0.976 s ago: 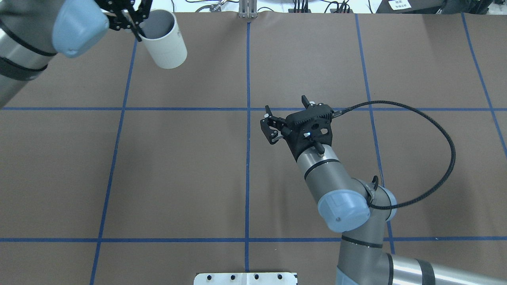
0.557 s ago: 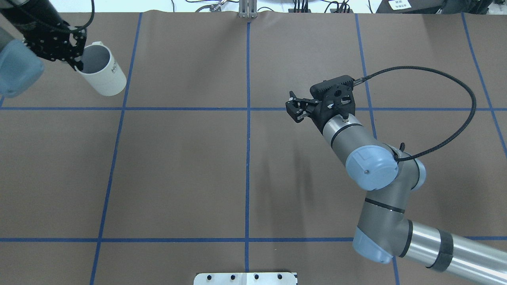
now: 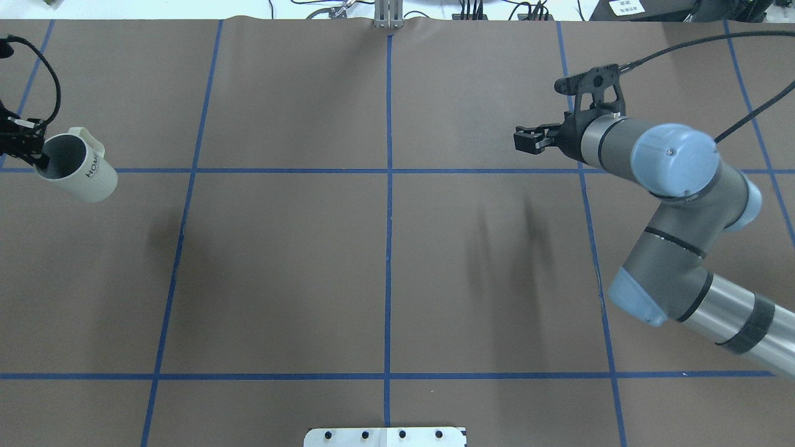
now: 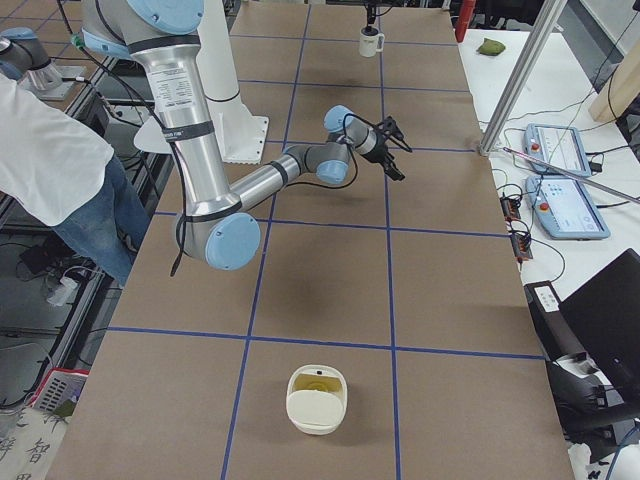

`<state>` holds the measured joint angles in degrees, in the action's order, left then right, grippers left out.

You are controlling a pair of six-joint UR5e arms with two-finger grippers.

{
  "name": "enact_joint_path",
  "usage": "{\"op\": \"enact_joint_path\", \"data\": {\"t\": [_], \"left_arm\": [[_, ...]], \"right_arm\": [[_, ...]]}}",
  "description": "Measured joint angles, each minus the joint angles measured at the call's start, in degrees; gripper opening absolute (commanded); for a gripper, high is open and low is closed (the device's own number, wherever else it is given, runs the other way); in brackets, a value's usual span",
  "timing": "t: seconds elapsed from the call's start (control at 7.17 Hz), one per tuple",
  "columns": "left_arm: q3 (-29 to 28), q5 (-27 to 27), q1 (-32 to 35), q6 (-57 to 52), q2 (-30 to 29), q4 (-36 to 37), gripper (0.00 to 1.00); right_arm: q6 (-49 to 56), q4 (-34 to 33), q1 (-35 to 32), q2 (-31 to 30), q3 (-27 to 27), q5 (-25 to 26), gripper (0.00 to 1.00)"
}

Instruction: Left arm hands cup to right arm to dump lemon

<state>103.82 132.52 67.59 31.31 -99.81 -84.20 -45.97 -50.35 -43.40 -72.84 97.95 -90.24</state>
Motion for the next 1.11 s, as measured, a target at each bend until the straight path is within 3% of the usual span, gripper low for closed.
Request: {"op": "enact_joint_path", "data": {"t": [0.56,1.11], "left_arm": [[-5.6,0.7,-0.4,1.7,1.2,-2.5,0.00],[-9.4,0.8,-1.5,2.7,0.9,-5.6,0.04]], "right_arm": [[0.1,-1.9,-6.8,-2.6,0.3,-15.3,1.00],[0.1,-2.1,-8.0,-3.6,0.6,-18.4,1.00]]}}
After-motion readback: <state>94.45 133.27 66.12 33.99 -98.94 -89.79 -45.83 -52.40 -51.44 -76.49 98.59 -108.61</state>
